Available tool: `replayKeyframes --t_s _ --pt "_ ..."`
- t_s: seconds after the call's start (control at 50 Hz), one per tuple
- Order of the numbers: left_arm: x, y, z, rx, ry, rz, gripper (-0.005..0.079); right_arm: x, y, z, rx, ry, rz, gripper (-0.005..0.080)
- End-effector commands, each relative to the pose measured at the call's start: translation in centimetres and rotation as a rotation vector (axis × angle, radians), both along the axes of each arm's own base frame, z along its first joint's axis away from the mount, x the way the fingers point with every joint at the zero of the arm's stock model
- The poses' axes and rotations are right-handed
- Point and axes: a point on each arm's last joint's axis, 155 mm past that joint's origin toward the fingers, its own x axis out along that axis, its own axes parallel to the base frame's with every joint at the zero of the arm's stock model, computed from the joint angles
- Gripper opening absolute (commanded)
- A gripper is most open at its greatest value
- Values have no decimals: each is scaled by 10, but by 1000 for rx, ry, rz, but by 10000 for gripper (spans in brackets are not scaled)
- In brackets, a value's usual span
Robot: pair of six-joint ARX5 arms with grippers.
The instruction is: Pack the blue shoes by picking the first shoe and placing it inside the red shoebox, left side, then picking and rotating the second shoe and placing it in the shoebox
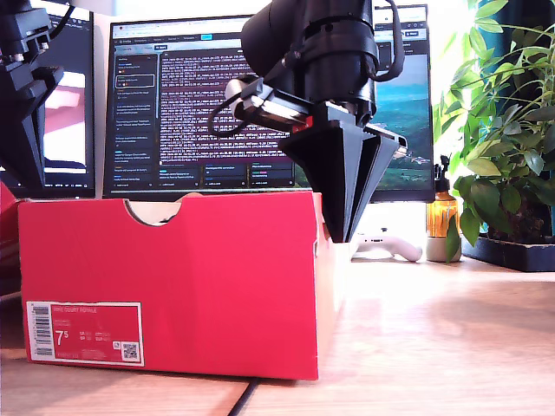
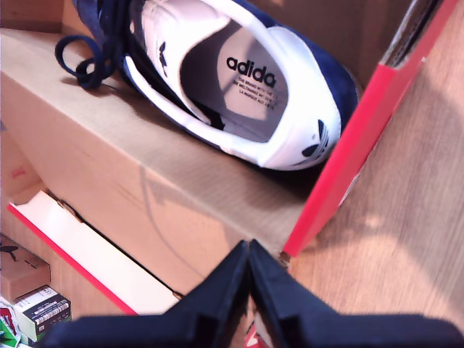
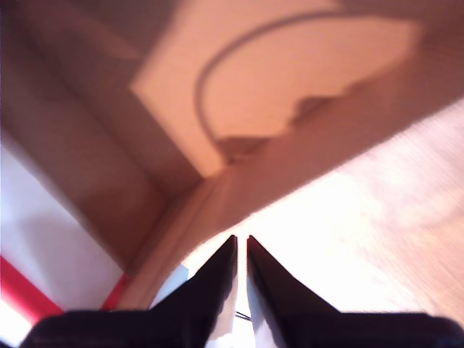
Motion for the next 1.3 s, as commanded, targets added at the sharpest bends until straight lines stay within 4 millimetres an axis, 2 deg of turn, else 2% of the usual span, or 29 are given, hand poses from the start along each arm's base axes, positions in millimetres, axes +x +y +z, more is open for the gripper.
replayKeyframes --t_s 0.0,0.18,0.4,0.54,0.74,0.8,0.92,1.02,1.22,1.28 --pt "2 -1 -2 -4 -2 6 -19 -8 -3 -12 -30 34 5 -12" --pt "7 -7 2 -32 -26 5 -19 0 -10 -12 -56 10 -20 -12" --pt "13 -23 8 -103 -49 -16 -19 26 -19 -3 -42 -51 -123 -10" --pt "25 -45 24 -264 -101 18 -19 56 -11 21 57 -162 -195 3" --pt "26 -80 40 -528 -46 32 -19 79 -13 68 175 -300 -291 29" --pt "26 -87 46 -591 -29 25 -19 84 -21 83 190 -345 -339 58" --pt "27 -104 59 -697 -19 -8 -19 88 -39 107 190 -421 -396 62" --pt "27 -113 70 -765 -14 -30 -19 90 -58 120 150 -479 -449 62" --pt "24 -123 79 -818 -4 -79 -19 82 -109 119 -46 -508 -511 112" --pt "24 -124 79 -821 1 -83 -19 85 -119 120 -82 -530 -524 114"
